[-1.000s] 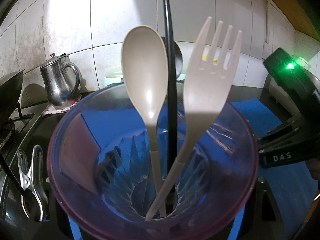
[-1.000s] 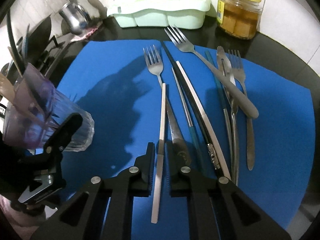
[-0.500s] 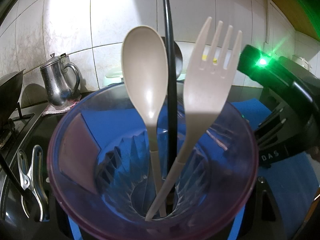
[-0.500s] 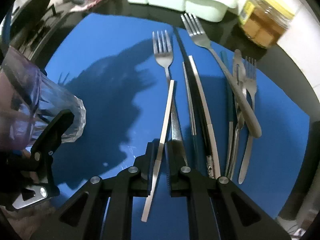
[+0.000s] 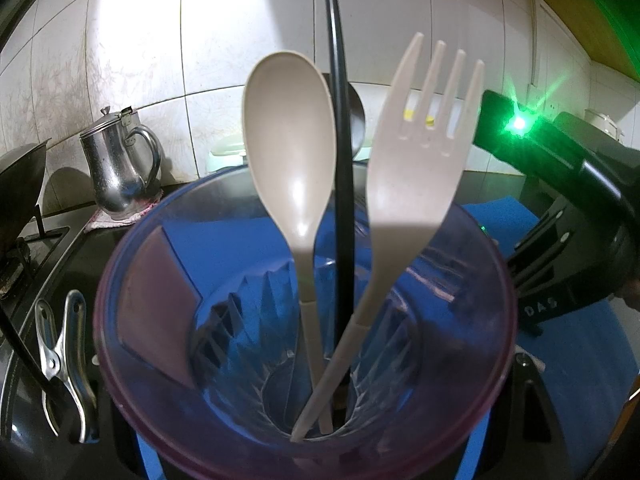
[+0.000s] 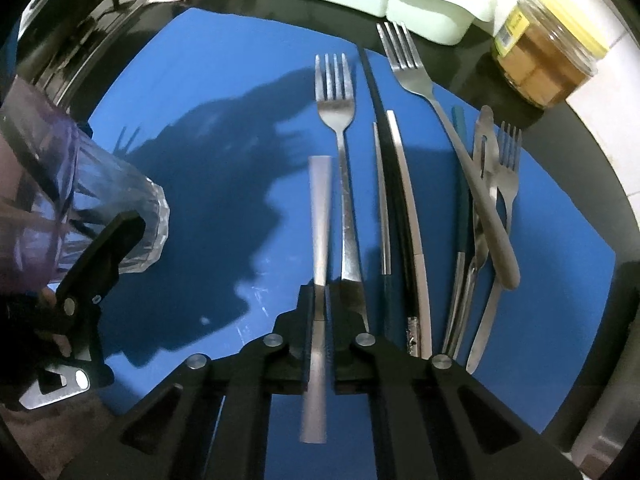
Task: Organize utensils
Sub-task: 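Grasp the thin beige plastic chopstick with the right gripper and lift it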
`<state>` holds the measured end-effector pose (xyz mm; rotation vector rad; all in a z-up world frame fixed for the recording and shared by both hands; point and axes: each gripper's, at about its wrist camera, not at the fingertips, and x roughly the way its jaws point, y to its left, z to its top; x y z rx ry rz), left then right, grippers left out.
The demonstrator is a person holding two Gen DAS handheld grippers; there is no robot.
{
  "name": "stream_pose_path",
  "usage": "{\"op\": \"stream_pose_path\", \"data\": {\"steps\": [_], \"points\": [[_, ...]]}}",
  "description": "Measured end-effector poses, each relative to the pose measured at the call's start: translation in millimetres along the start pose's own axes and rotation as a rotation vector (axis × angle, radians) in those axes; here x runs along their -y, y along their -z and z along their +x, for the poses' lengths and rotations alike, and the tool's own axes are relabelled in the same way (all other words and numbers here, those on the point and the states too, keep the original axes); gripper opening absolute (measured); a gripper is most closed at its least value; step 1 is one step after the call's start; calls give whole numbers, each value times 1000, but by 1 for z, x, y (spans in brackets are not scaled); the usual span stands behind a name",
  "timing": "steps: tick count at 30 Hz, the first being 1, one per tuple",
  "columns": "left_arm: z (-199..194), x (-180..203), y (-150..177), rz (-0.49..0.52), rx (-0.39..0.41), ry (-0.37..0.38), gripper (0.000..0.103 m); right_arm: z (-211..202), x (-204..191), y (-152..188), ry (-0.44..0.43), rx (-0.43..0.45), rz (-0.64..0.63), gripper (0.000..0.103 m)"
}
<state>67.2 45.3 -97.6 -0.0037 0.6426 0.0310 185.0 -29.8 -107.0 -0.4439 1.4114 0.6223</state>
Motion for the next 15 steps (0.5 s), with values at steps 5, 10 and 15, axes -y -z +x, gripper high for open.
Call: {"op": "stream_pose_path", "data": {"steps": [5, 10, 15], "points": [[0, 0, 0, 0, 0, 0, 84, -3, 18, 3, -96, 25, 97, 7], [0, 0, 0, 0, 0, 0, 84, -5, 40, 18, -209, 104, 228, 7], [0, 0, 0, 0, -1, 0, 84, -15, 43, 45, -282, 226, 302, 7]]}}
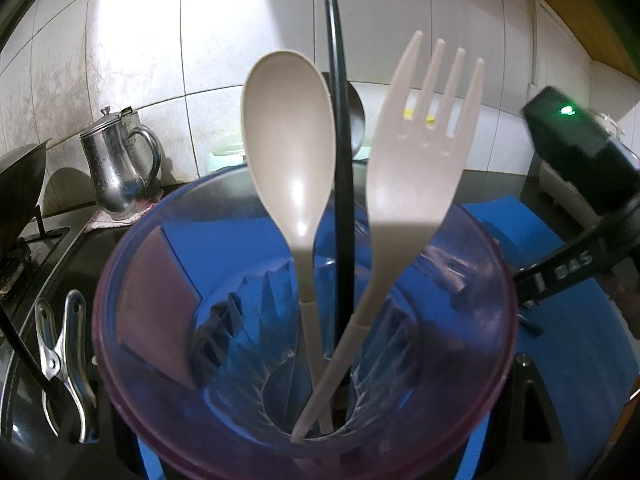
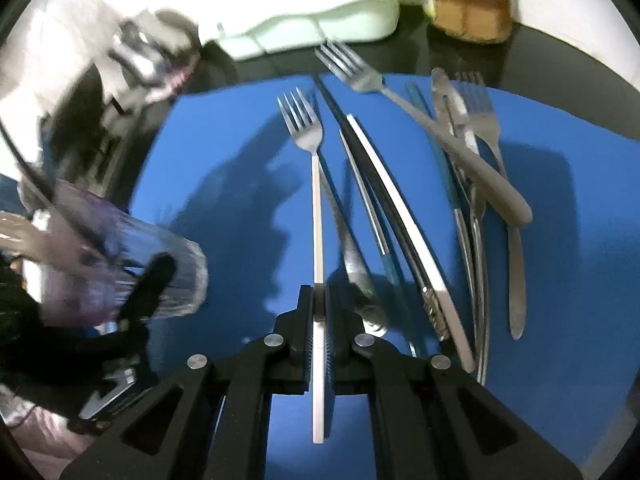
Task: Organize utensils
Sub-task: 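Grasp the thin beige plastic chopstick with the right gripper and lift it, then carry the beige chopstick with the right gripper over the glass cup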
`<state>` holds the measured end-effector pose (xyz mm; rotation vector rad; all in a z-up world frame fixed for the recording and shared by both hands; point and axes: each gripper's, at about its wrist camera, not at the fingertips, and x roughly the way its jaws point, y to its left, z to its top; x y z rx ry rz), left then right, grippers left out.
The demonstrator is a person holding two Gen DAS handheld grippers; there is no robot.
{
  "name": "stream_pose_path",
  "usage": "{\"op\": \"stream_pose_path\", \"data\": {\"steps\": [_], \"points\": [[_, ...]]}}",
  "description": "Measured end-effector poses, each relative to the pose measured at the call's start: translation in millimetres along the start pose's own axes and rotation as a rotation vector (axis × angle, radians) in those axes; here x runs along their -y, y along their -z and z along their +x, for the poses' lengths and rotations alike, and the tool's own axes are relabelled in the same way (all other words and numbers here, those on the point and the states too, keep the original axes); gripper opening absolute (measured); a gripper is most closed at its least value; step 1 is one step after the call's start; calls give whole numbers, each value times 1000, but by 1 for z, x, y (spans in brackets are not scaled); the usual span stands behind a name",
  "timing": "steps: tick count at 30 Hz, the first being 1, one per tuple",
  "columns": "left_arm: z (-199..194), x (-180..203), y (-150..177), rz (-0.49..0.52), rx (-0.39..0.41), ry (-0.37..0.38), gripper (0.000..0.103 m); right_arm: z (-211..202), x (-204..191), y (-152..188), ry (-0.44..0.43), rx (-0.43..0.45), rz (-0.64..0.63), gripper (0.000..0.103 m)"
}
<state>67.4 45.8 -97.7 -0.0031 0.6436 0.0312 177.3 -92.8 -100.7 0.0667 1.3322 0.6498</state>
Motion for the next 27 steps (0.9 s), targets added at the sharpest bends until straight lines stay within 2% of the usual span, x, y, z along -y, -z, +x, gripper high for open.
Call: {"op": "stream_pose_path", "data": {"steps": [12, 17, 27], "points": [[0, 0, 0, 0, 0, 0, 84, -59, -8, 17, -59, 247, -13, 7], [0, 0, 0, 0, -1, -1, 84, -76, -12, 21, -93, 306, -20, 7], [0, 0, 0, 0, -1, 0, 84, -92, -25, 23, -103, 389, -36, 7]]}}
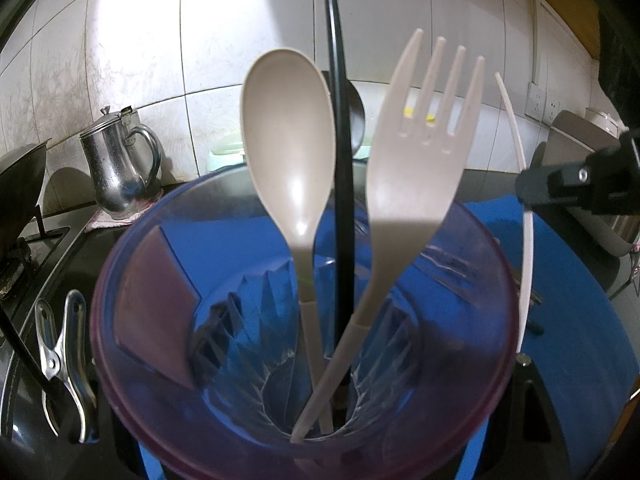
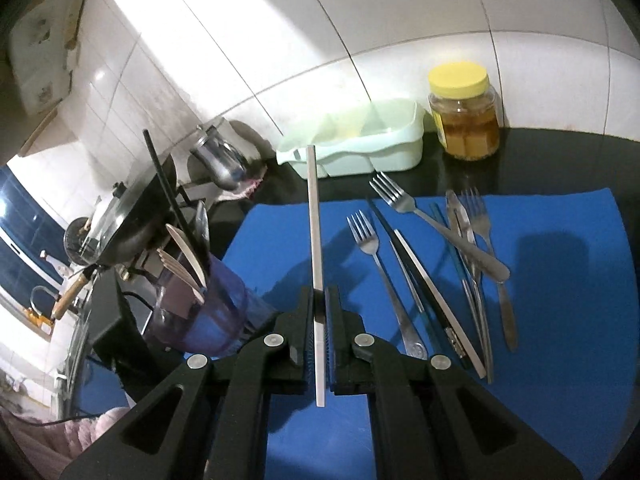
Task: Organize utensils
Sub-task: 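Carry the beige chopstick with the right gripper over the glass cup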
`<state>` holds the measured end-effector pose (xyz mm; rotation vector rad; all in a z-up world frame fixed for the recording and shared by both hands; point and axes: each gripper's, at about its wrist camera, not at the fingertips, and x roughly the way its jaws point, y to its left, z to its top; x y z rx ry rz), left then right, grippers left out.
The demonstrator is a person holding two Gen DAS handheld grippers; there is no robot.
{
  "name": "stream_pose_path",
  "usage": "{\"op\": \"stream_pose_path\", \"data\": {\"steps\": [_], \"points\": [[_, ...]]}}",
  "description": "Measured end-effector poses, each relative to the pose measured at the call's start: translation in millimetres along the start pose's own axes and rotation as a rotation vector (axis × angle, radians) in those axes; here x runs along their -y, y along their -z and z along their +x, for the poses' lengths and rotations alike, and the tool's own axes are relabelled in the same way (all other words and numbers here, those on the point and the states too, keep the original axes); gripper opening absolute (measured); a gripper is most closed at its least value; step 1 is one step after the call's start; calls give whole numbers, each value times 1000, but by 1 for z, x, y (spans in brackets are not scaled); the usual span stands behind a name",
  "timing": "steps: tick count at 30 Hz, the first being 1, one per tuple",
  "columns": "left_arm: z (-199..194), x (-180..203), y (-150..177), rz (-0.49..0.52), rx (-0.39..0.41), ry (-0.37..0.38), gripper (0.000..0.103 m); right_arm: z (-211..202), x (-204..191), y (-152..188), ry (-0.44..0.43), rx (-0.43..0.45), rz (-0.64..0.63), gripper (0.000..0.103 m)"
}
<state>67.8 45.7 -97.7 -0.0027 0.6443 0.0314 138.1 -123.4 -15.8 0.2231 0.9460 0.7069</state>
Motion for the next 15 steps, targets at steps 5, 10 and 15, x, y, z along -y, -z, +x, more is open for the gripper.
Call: {"op": "stream_pose_path", "data": {"steps": [5, 10, 15], "points": [[0, 0, 0, 0, 0, 0, 84, -6, -3, -4, -5, 33, 4, 7], [0, 0, 0, 0, 0, 0, 84, -12, -7, -7, -11, 72, 2, 7], [0, 0, 0, 0, 0, 0, 84, -23, -17, -12, -17, 120, -18, 7]]}}
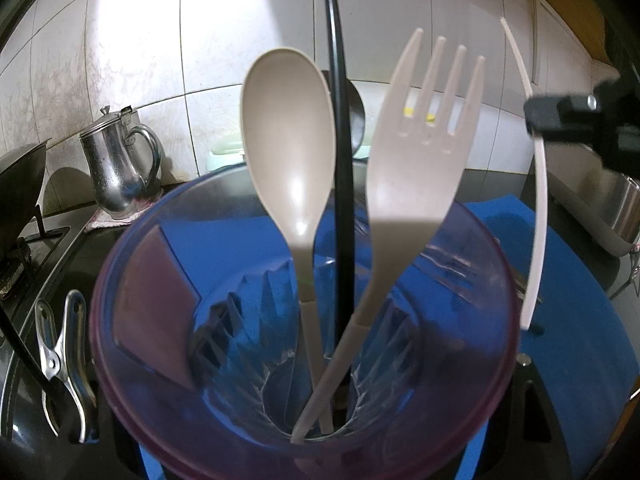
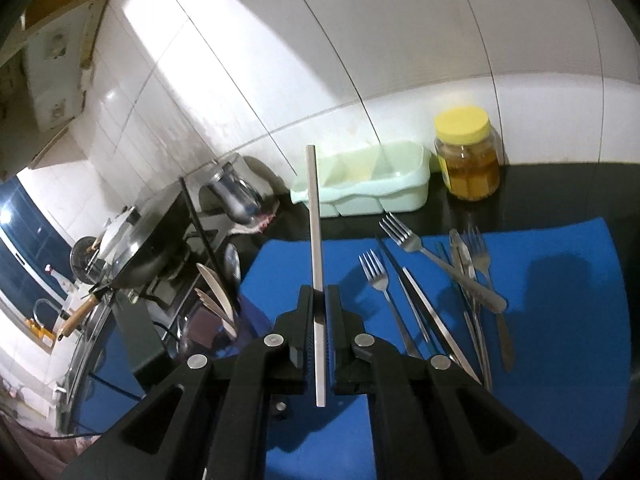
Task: Organize utensils
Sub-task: 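Carry the beige chopstick with the right gripper over the glass cup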
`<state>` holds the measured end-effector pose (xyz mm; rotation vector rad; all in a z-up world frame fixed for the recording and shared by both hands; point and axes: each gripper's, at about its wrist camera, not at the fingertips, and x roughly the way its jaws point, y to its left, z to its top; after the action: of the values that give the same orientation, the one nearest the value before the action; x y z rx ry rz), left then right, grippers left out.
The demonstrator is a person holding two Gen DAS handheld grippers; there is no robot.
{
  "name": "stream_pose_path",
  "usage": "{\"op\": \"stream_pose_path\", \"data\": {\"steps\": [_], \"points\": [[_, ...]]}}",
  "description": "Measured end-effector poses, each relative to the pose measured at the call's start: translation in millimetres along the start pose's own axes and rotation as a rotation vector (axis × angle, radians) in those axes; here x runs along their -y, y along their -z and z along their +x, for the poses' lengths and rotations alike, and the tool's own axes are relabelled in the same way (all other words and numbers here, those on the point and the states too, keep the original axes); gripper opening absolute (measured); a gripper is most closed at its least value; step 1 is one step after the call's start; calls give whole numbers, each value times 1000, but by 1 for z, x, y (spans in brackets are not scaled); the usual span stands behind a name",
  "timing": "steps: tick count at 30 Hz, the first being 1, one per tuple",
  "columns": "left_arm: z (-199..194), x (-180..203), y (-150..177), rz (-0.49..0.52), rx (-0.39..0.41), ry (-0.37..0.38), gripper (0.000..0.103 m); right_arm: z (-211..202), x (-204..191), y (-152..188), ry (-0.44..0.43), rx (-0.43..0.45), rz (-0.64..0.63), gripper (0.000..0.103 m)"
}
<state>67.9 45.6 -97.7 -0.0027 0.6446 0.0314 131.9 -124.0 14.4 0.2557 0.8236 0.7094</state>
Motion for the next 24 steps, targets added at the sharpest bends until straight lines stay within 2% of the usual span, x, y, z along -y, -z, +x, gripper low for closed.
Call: {"op": "stream_pose_path", "data": {"steps": [24], "points": [[0, 0, 1, 1, -2, -2, 84, -30, -57, -33, -88, 160, -119, 7]]}}
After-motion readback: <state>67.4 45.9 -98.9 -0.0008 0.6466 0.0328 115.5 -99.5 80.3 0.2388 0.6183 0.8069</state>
